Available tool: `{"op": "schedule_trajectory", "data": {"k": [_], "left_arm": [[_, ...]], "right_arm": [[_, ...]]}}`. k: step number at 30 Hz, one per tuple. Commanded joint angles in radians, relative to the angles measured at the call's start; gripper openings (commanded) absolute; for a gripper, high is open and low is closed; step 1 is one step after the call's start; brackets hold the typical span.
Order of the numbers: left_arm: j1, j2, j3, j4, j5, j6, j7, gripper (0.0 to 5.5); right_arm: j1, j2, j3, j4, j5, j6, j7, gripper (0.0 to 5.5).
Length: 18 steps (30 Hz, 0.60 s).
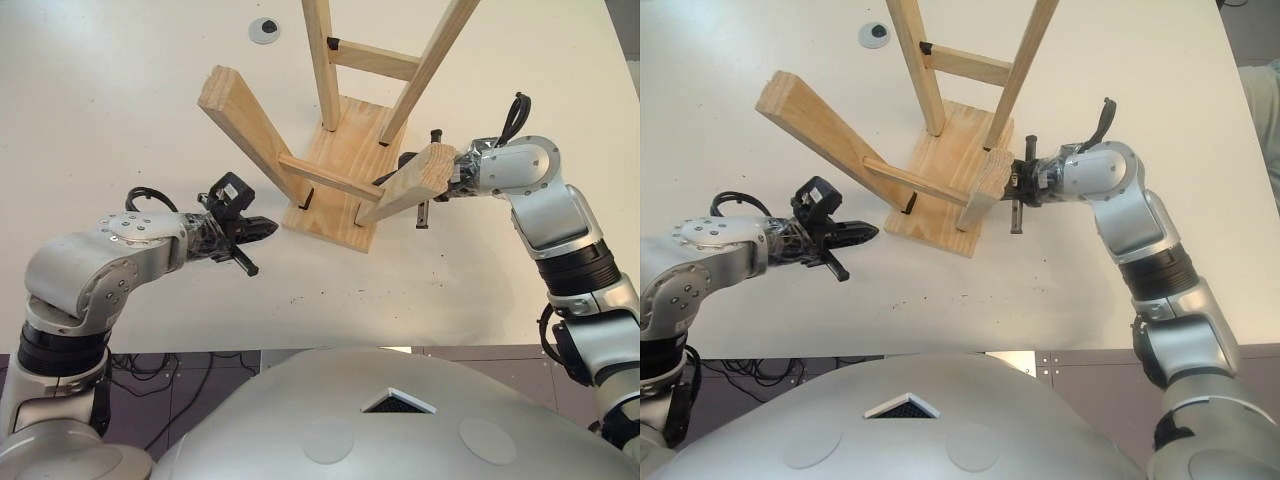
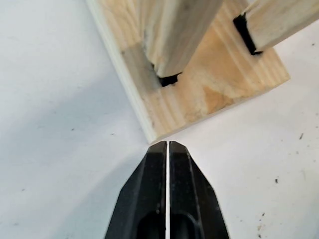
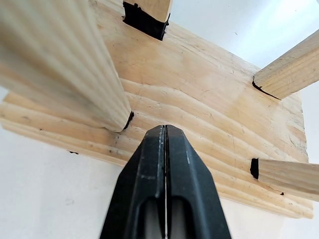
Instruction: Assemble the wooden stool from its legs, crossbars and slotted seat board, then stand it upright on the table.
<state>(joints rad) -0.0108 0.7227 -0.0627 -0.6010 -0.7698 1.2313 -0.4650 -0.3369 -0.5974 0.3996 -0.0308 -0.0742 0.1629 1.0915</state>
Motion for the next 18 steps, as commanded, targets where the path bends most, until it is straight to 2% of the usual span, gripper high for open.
{"op": "schedule_trajectory", "data": {"k": [1, 4, 7, 9, 14, 16, 18], "left_arm": [[-0.082, -0.174, 0.096, 0.044, -0.05, 0.03, 0.099, 0.04], [-0.118, -0.224, 0.128, 0.11, -0.011, 0.035, 0.165, 0.04], [-0.135, -0.207, 0.087, 0.158, 0.05, 0.013, 0.179, 0.04], [-0.145, -0.218, 0.067, 0.187, 0.078, -0.007, 0.176, 0.04], [-0.166, -0.249, 0.027, 0.248, 0.139, -0.055, 0.166, 0.04], [-0.167, -0.25, 0.019, 0.258, 0.154, -0.066, 0.159, 0.04], [-0.162, -0.243, 0.024, 0.261, 0.161, -0.071, 0.149, 0.04]], "right_arm": [[0.013, 0.004, 0.028, -0.014, -0.005, 0.008, 0.007, 0.0], [0.029, -0.009, 0.045, -0.045, 0.0, 0.02, 0.024, 0.0], [0.038, -0.014, 0.072, -0.099, 0.01, 0.051, 0.058, 0.0], [0.005, 0.024, 0.113, -0.103, -0.005, 0.049, 0.068, 0.0], [-0.157, 0.217, 0.261, 0.0, -0.111, -0.009, 0.024, 0.0], [-0.178, 0.248, 0.277, 0.004, -0.121, 0.001, 0.022, 0.0], [-0.173, 0.206, 0.223, -0.036, -0.073, 0.052, 0.054, 0.0]]}}
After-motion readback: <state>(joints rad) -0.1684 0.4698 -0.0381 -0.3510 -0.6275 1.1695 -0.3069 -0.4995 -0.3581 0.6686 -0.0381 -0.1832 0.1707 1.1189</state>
